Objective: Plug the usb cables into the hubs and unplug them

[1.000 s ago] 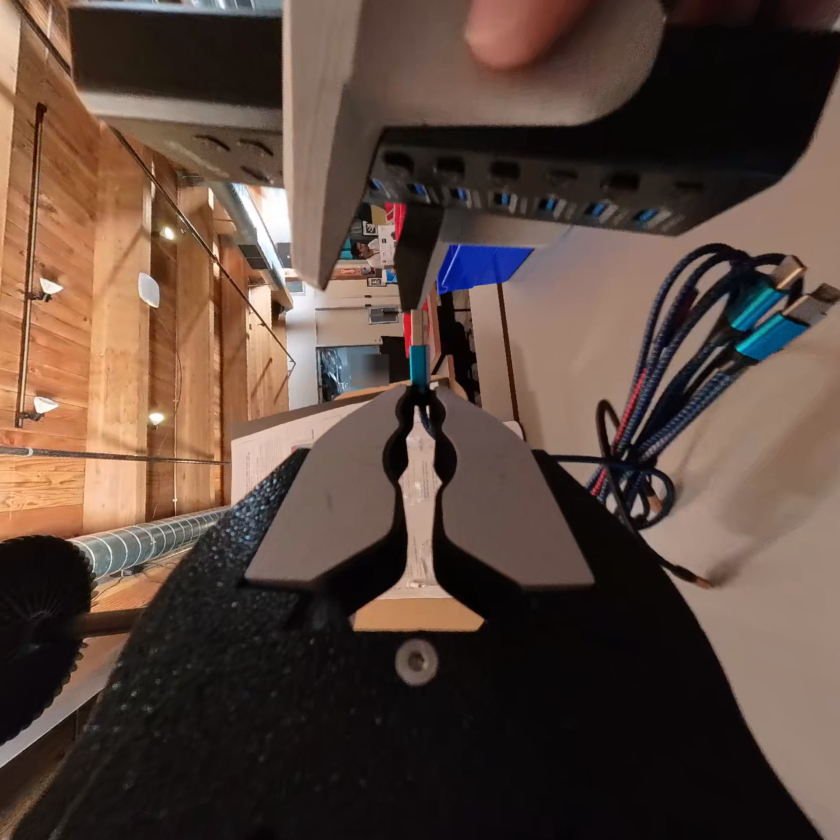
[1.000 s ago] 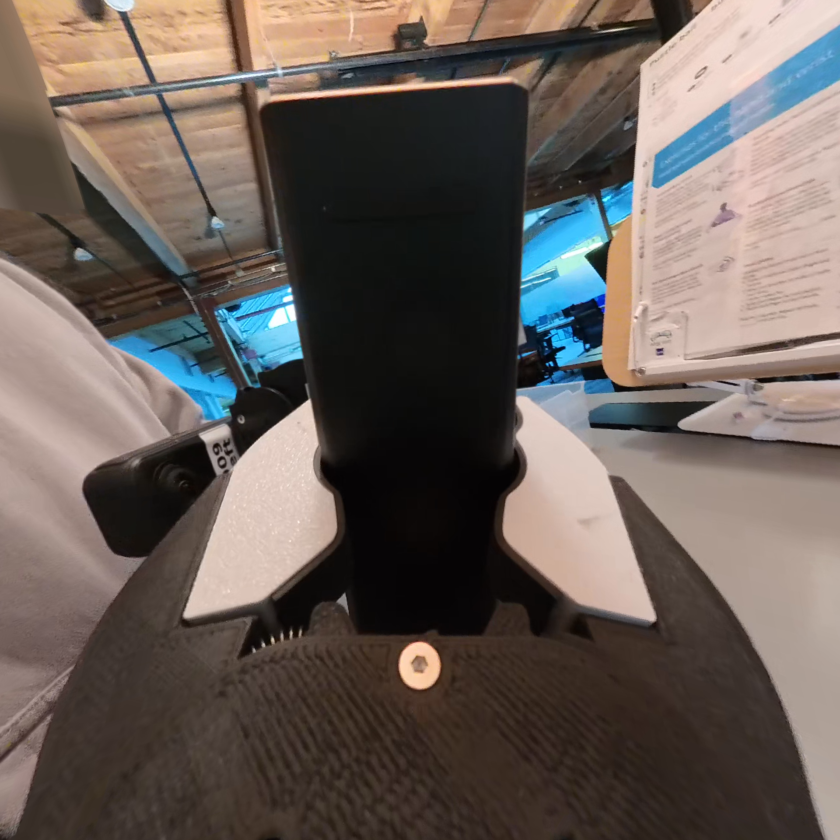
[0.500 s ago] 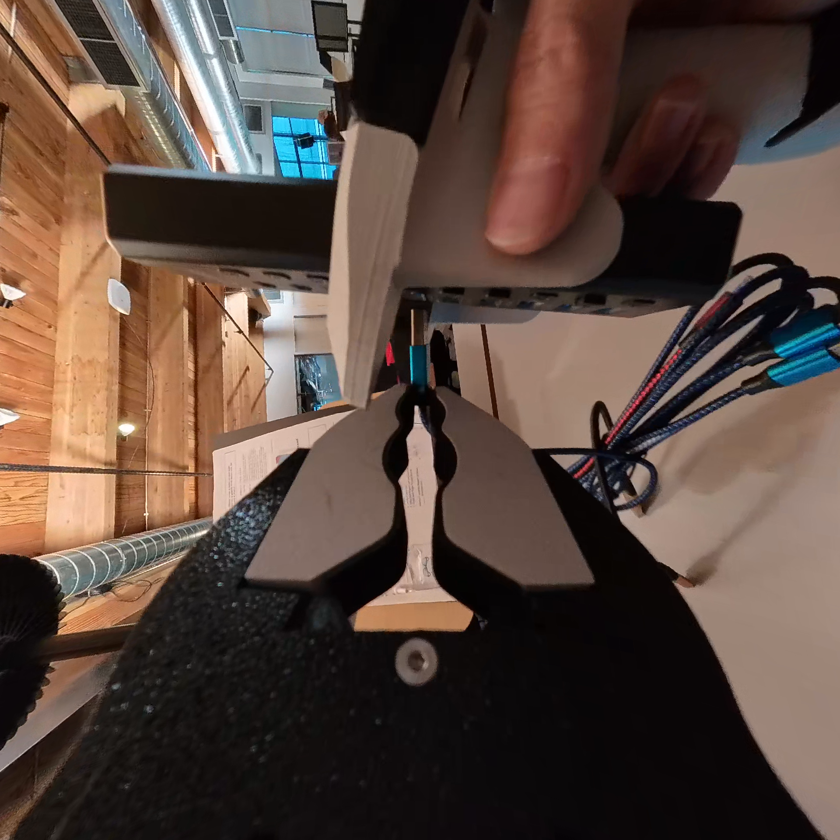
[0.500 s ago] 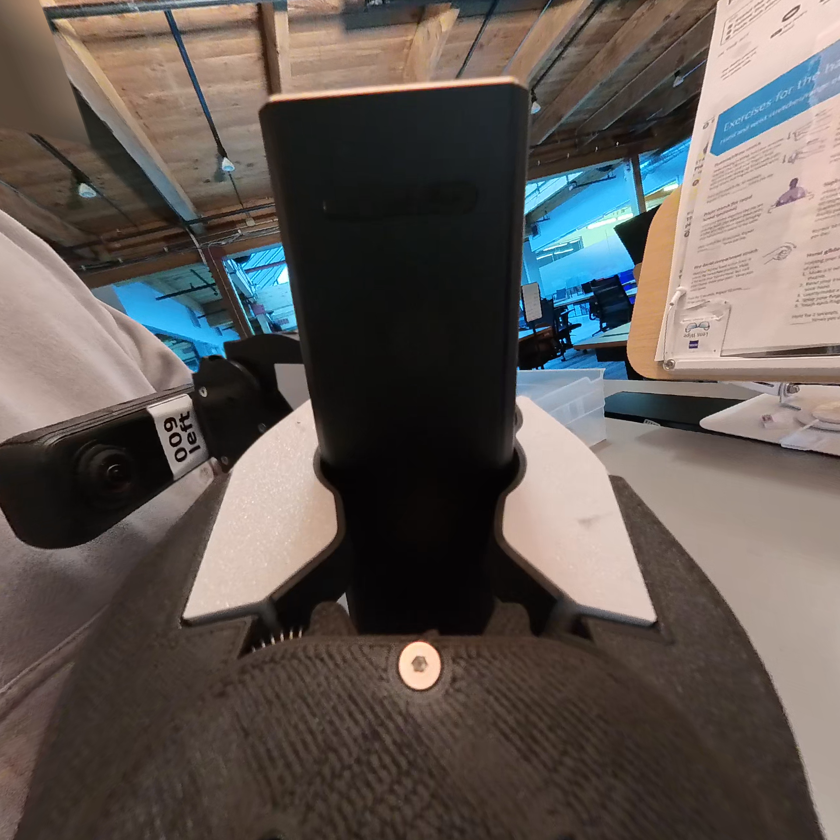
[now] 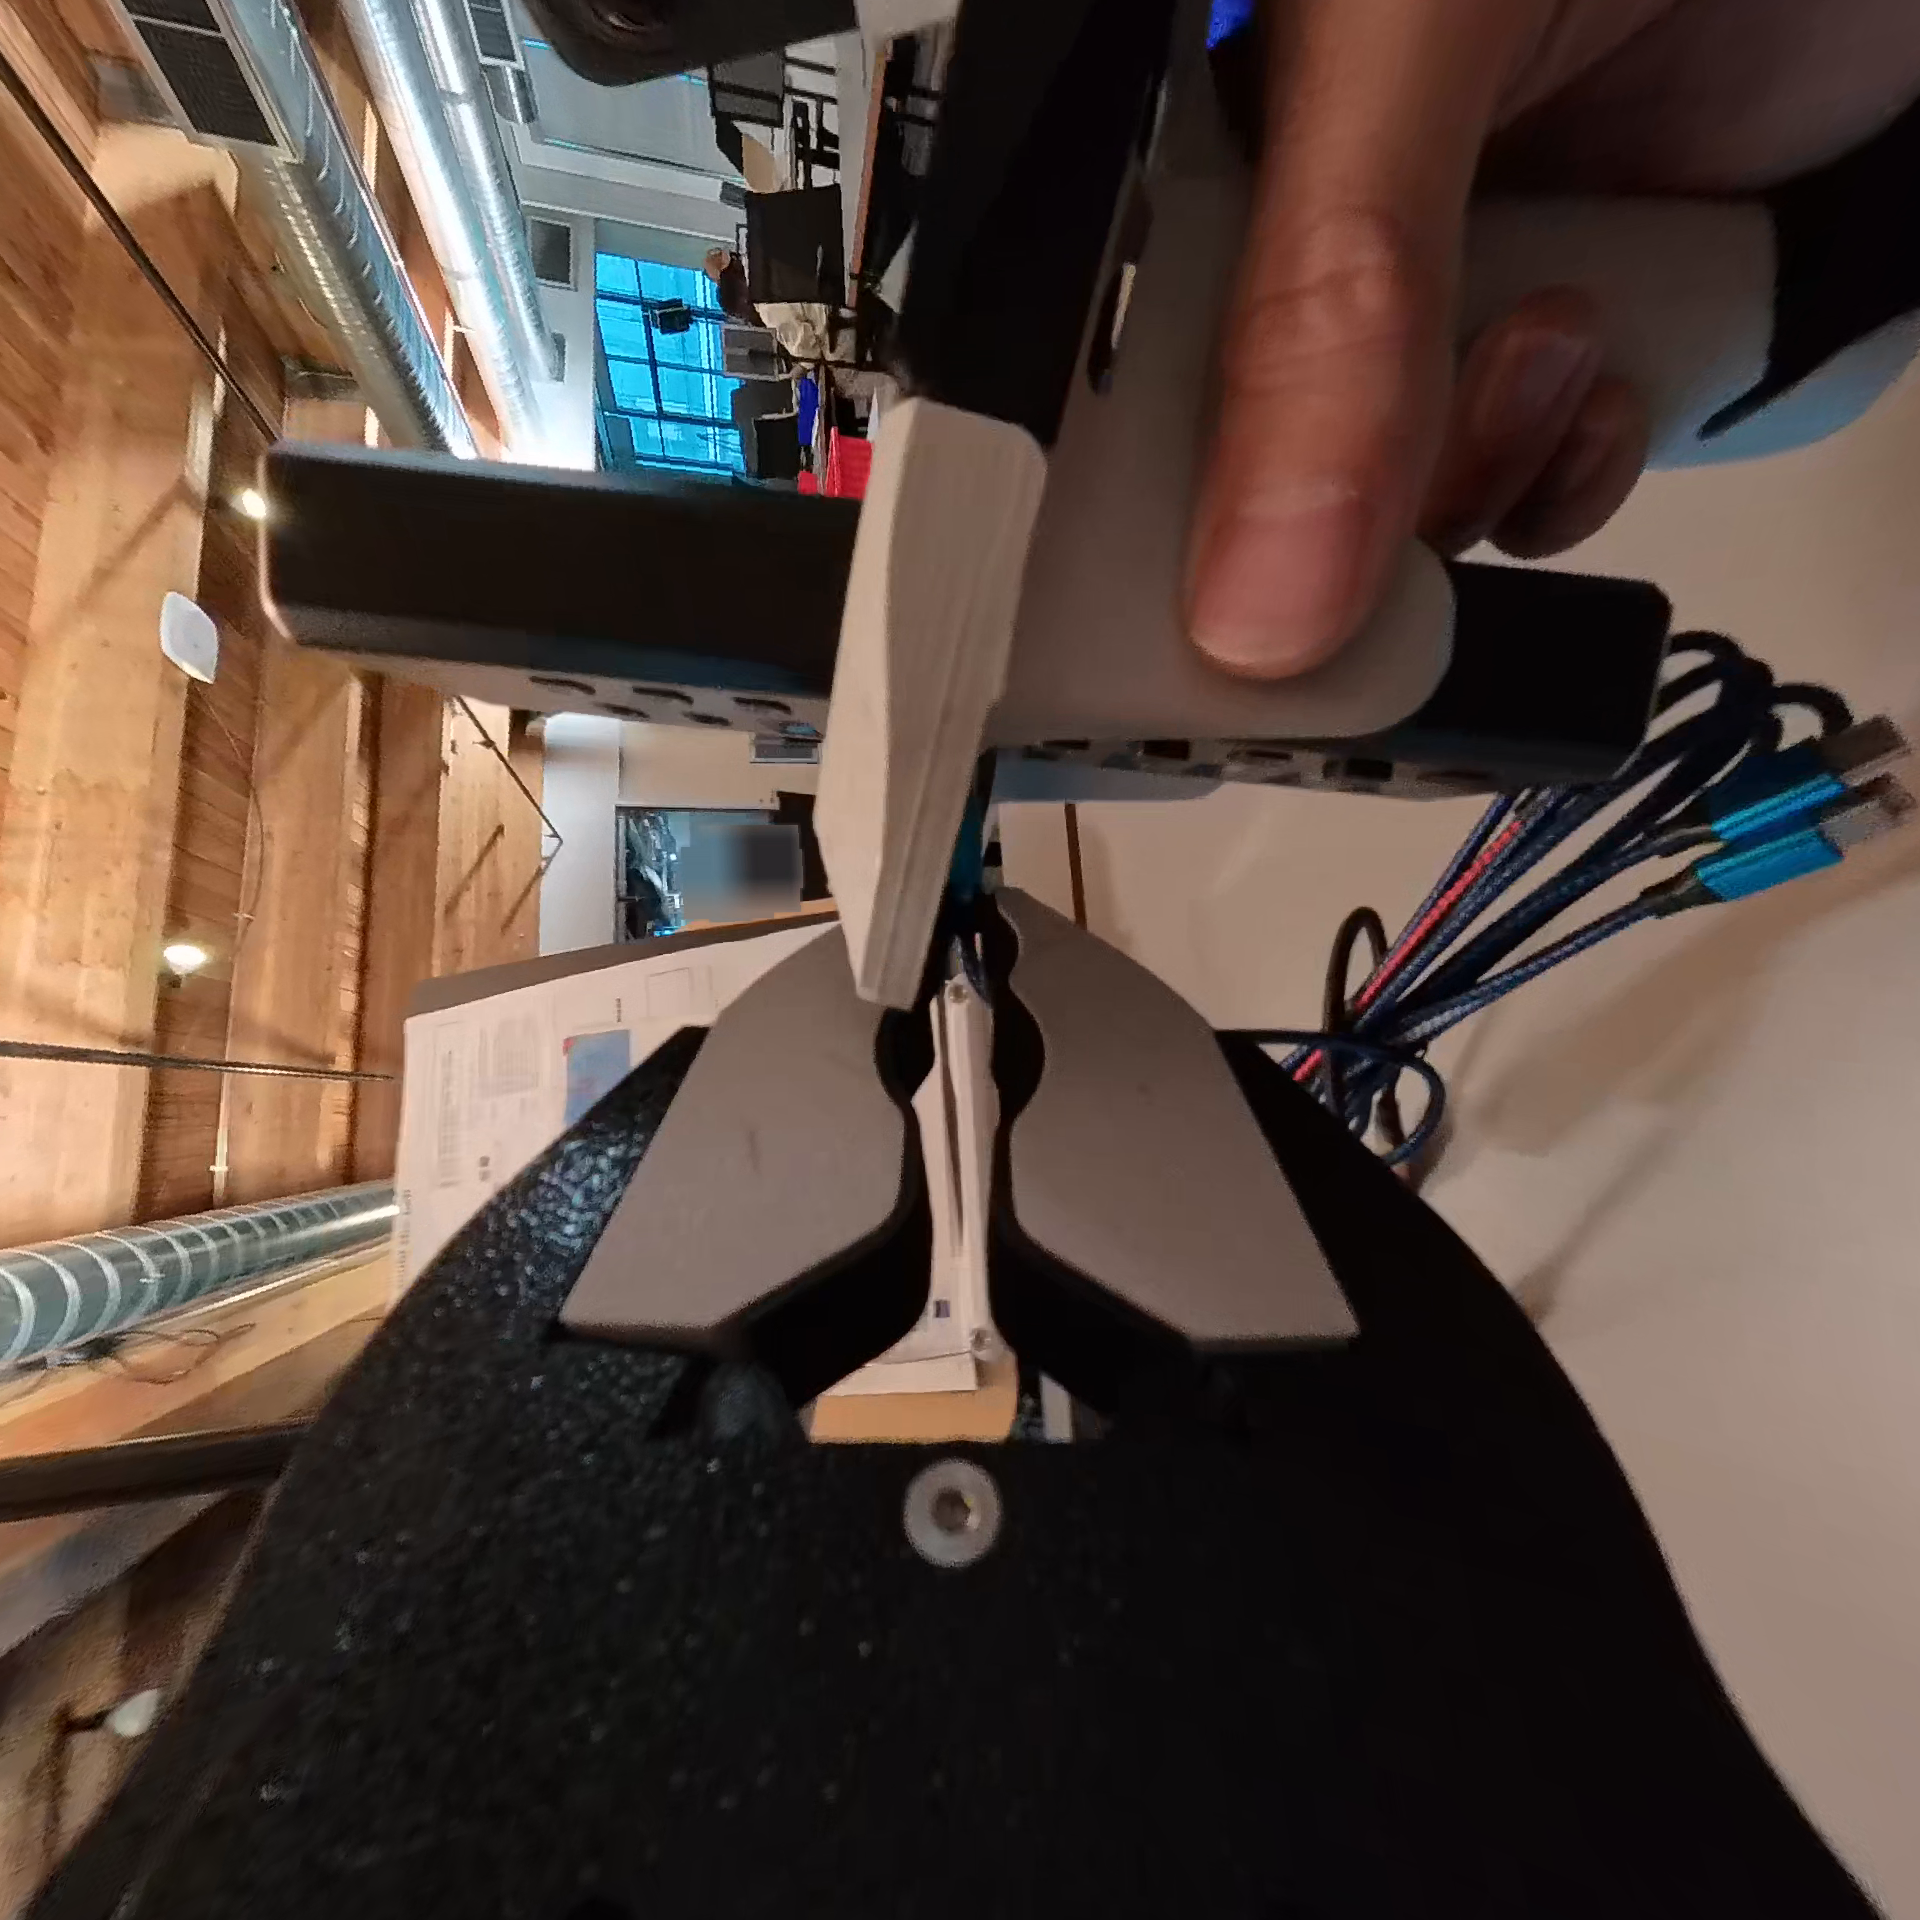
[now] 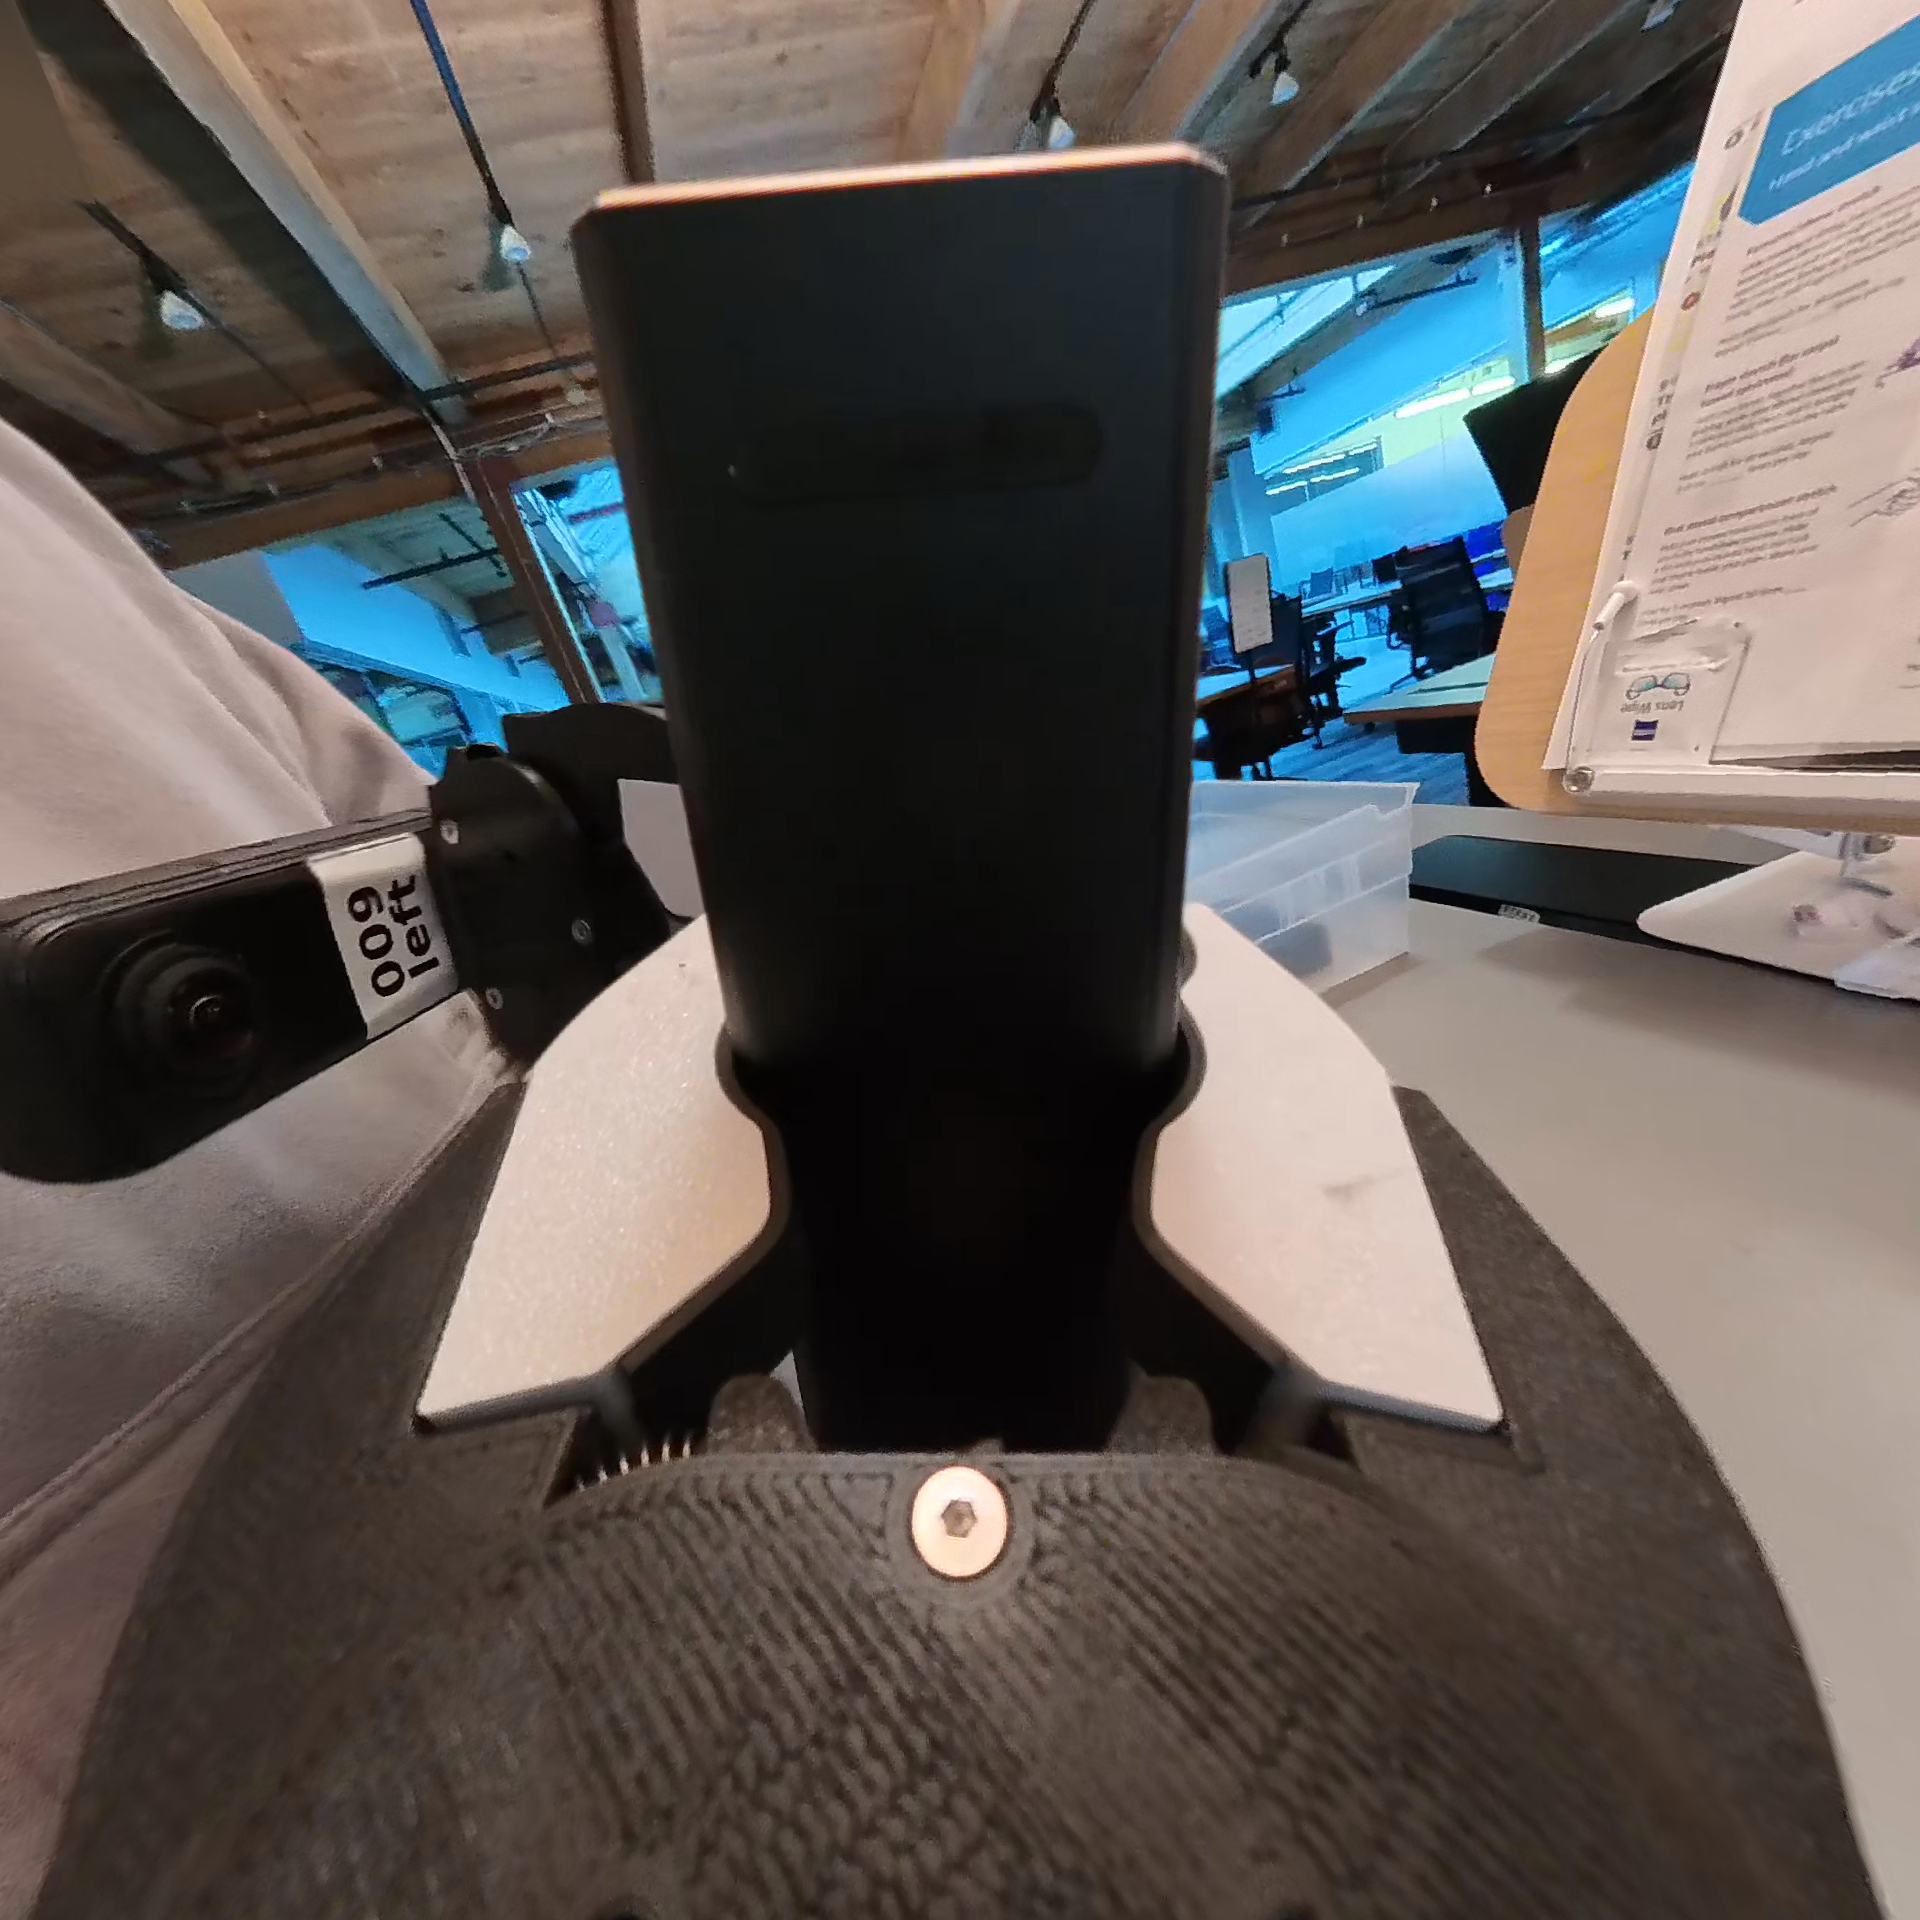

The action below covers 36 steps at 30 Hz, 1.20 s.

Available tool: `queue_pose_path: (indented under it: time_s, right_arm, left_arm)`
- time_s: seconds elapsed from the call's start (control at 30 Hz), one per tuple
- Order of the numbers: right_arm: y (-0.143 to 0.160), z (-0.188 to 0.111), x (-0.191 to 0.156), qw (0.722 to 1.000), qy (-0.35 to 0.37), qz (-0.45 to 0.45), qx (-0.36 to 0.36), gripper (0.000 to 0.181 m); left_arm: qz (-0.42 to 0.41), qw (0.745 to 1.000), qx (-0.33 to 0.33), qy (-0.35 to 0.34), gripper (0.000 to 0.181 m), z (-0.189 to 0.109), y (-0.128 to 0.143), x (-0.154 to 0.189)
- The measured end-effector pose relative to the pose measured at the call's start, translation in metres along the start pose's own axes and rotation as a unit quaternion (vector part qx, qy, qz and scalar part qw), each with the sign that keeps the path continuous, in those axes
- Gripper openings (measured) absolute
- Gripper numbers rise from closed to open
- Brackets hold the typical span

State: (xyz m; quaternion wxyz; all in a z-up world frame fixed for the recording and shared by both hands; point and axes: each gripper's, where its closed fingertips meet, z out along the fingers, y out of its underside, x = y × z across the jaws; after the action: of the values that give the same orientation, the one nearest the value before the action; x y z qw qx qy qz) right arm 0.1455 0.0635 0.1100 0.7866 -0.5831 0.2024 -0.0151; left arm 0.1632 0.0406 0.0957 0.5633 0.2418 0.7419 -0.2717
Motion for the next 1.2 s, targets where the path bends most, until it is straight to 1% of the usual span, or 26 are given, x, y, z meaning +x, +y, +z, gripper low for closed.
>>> queue_pose_path:
  time_s: [0.13,0.23,0.27,0.33,0.37,0.43,0.47,0.53,0.57,0.6,0.63,0.7,0.83,0.87,0.9,0.97,1.03,1.1,1.2]
  right_arm:
    - [0.004,0.003,0.0,1.0,-0.009,-0.002,-0.009,0.073]
    - [0.001,0.002,0.001,1.0,-0.022,-0.004,0.013,0.073]
    - [0.0,0.002,0.002,0.999,-0.027,-0.004,0.02,0.073]
    - [0.0,0.003,0.0,0.999,-0.03,-0.015,0.015,0.073]
    - [0.001,0.002,-0.001,0.999,-0.031,-0.026,0.004,0.073]
    - [0.003,0.001,-0.004,0.999,-0.038,-0.037,-0.013,0.073]
    - [0.003,0.001,-0.005,0.998,-0.041,-0.037,-0.014,0.073]
    - [0.0,0.0,-0.008,0.998,-0.045,-0.04,-0.007,0.073]
    - [-0.001,0.0,-0.009,0.998,-0.047,-0.04,-0.004,0.075]
    - [-0.002,0.0,-0.01,0.998,-0.048,-0.04,0.0,0.075]
    - [-0.002,0.001,-0.012,0.998,-0.054,-0.039,-0.001,0.075]
    - [0.0,0.003,-0.015,0.997,-0.058,-0.042,-0.006,0.073]
    - [0.002,0.002,-0.014,0.998,-0.054,-0.043,-0.011,0.073]
    - [0.002,0.002,-0.014,0.998,-0.051,-0.044,-0.012,0.073]
    - [0.002,0.002,-0.015,0.998,-0.054,-0.042,-0.014,0.073]
    - [0.002,0.003,-0.016,0.997,-0.056,-0.041,-0.014,0.073]
    - [0.002,0.005,-0.017,0.997,-0.06,-0.04,-0.015,0.073]
    - [0.0,0.006,-0.017,0.997,-0.061,-0.036,-0.01,0.073]
    - [0.004,0.01,-0.017,0.997,-0.061,-0.033,-0.023,0.073]
  left_arm:
    - [-0.028,0.999,0.013,0.018,0.004,-0.001,0.003,0.004]
    - [-0.052,0.997,0.039,0.043,0.005,0.0,0.003,0.005]
    - [-0.069,0.995,0.049,0.057,0.005,0.001,0.003,0.005]
    - [-0.13,0.984,0.073,0.1,0.007,-0.002,0.002,0.006]
    - [-0.168,0.974,0.087,0.123,0.013,-0.003,0.002,0.006]
    - [-0.25,0.944,0.116,0.18,0.024,-0.009,0.001,0.004]
    - [-0.291,0.921,0.13,0.222,0.025,-0.013,0.0,0.006]
    - [-0.371,0.865,0.158,0.3,0.029,-0.022,-0.004,0.008]
    - [-0.399,0.837,0.172,0.332,0.026,-0.026,-0.007,0.009]
    - [-0.417,0.817,0.185,0.353,0.02,-0.029,-0.008,0.009]
    - [-0.432,0.807,0.192,0.355,0.015,-0.029,-0.008,0.007]
    - [-0.44,0.798,0.207,0.357,0.0,-0.031,-0.009,0.007]
    - [-0.444,0.8,0.205,0.349,0.0,-0.029,-0.008,0.01]
    - [-0.443,0.803,0.202,0.342,0.004,-0.028,-0.006,0.01]
    - [-0.445,0.806,0.194,0.339,0.014,-0.026,-0.004,0.011]
    - [-0.448,0.805,0.183,0.342,0.016,-0.025,0.0,0.015]
    - [-0.458,0.795,0.2,0.344,0.003,-0.027,-0.003,0.015]
    - [-0.469,0.789,0.202,0.342,0.004,-0.027,-0.004,0.014]
    - [-0.456,0.798,0.203,0.338,0.002,-0.027,0.0,0.016]
